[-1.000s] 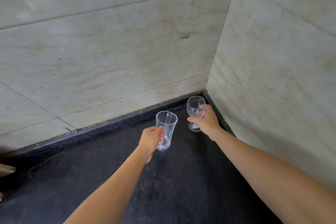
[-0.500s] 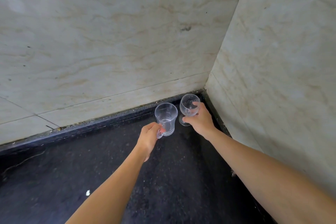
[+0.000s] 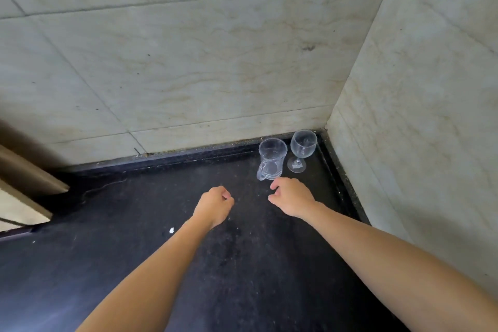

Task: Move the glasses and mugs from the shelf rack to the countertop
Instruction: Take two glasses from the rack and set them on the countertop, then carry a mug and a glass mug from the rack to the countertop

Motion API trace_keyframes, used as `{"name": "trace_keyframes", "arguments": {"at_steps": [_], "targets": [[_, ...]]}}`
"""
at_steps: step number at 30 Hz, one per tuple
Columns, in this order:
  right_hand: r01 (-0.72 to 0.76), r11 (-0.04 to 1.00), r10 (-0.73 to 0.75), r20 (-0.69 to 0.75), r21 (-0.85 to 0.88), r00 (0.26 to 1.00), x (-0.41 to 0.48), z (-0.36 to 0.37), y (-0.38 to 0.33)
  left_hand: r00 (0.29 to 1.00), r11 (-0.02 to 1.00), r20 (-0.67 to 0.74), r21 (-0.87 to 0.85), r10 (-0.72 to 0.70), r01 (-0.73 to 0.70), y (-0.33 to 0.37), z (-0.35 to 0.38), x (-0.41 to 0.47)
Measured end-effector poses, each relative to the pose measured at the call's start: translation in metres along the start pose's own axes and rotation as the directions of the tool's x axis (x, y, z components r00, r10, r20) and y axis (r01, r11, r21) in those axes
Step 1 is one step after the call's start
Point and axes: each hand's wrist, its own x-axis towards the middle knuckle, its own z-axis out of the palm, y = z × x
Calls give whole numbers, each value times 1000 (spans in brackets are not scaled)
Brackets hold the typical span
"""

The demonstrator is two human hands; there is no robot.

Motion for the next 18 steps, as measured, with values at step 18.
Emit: {"name": "trace_keyframes", "arguments": {"at_steps": [18], "targets": [[858,358,-678,529,-369,511,-206,215,-342,767,834,-416,33,-489,550,-313,-75,-383]]}}
